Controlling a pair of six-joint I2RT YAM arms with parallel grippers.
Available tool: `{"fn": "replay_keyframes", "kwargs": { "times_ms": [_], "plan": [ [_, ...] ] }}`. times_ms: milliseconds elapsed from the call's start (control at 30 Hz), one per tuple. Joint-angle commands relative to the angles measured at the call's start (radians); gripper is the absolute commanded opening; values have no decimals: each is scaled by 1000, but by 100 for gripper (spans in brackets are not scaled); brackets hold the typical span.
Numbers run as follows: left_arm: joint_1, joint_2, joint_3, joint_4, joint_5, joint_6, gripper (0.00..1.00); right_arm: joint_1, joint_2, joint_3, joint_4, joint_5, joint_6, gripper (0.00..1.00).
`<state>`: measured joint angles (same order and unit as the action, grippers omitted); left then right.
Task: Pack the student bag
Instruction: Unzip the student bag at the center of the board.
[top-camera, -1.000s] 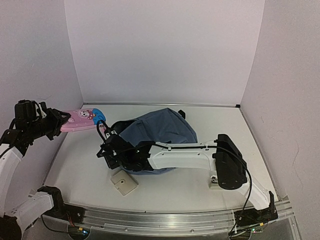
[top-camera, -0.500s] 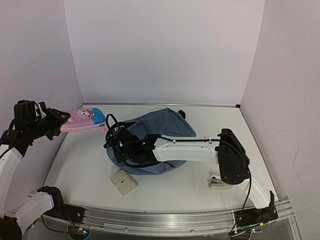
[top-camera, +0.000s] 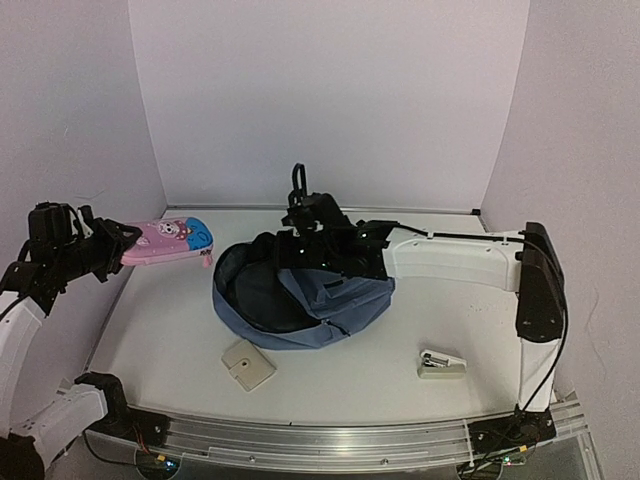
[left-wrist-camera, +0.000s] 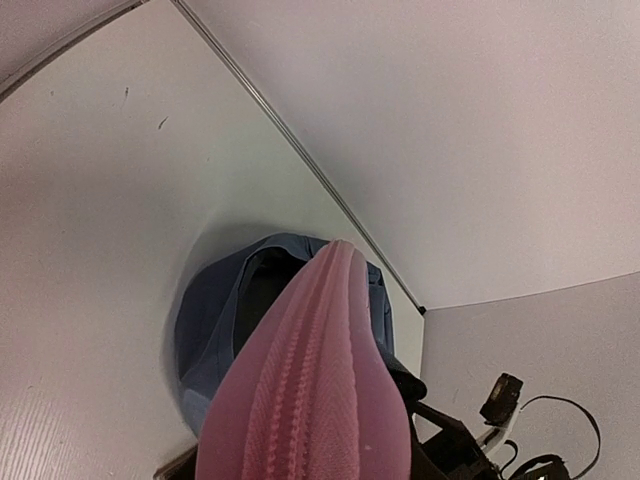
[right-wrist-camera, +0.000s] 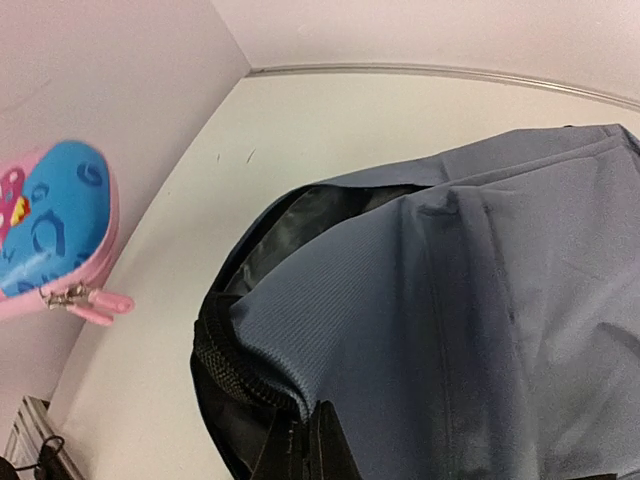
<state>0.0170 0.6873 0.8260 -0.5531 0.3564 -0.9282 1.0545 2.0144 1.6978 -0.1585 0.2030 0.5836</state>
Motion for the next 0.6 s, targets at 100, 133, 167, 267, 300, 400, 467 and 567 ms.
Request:
{"fn": "replay_keyframes", "kwargs": {
  "times_ms": [100,133,167,267,300,400,467,567],
  "plan": [
    [-1,22,-161,225,171,-152,0,-24,-167,-124,249,-76,100,0],
    [-6,24,-183,253,178,-169,0,-24,-176,-131,264,-81,105,0],
    [-20,27,-200,273,176,-182,0,-24,-186,-135,278,-85,108,0],
    [-79,44,-231,336,152,-220,0,-25,-209,-142,310,-100,116,0],
    [-113,56,-236,359,139,-230,0,-26,-215,-142,319,-106,117,0],
    [-218,120,-238,429,71,-256,0,-26,-230,-145,336,-117,125,0],
    [-256,184,-237,496,61,-275,0,-25,-239,-149,343,-121,128,0],
    [-273,254,-226,554,62,-287,0,-24,-251,-160,355,-126,135,0]
  ]
}}
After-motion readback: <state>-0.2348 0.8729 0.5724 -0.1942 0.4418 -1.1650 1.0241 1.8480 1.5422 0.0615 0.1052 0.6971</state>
